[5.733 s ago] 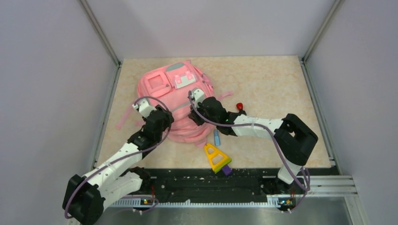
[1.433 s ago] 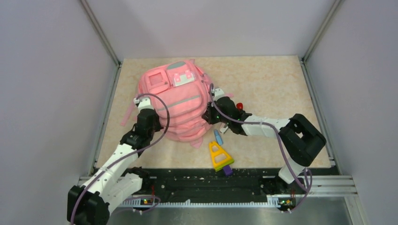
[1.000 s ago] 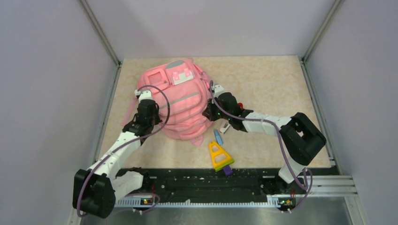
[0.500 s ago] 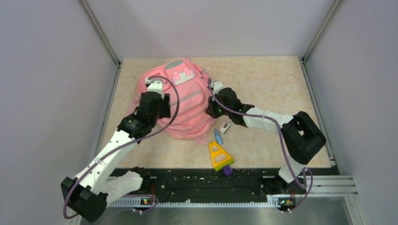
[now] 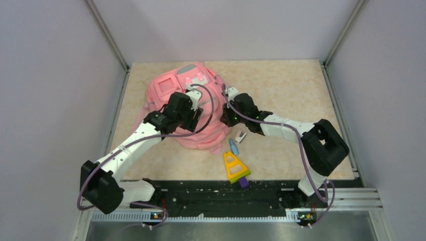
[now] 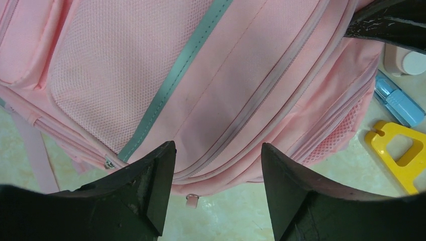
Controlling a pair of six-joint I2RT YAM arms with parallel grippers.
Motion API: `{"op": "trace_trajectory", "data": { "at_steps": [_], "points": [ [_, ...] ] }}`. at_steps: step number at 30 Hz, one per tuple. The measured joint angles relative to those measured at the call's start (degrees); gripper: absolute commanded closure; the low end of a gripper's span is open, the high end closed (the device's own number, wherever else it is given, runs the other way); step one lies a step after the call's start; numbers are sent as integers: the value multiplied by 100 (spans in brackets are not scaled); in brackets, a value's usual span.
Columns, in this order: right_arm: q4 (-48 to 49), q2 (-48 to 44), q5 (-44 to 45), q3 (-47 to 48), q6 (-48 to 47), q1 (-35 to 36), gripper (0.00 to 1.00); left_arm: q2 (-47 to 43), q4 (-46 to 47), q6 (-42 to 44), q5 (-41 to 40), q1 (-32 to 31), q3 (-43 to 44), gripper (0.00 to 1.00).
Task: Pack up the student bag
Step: Unzip the student bag at the center of the board.
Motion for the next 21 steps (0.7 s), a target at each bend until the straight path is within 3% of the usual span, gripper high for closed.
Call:
{"op": "trace_trajectory", "data": {
  "at_steps": [8,21],
  "points": [
    [0,0,-81,0,-2,-26,100,299,98,103,-63,0,0,32],
    [48,0,-210,0,11,-37,100,315,216,-57,-1058,-66,0,32]
  ]
}}
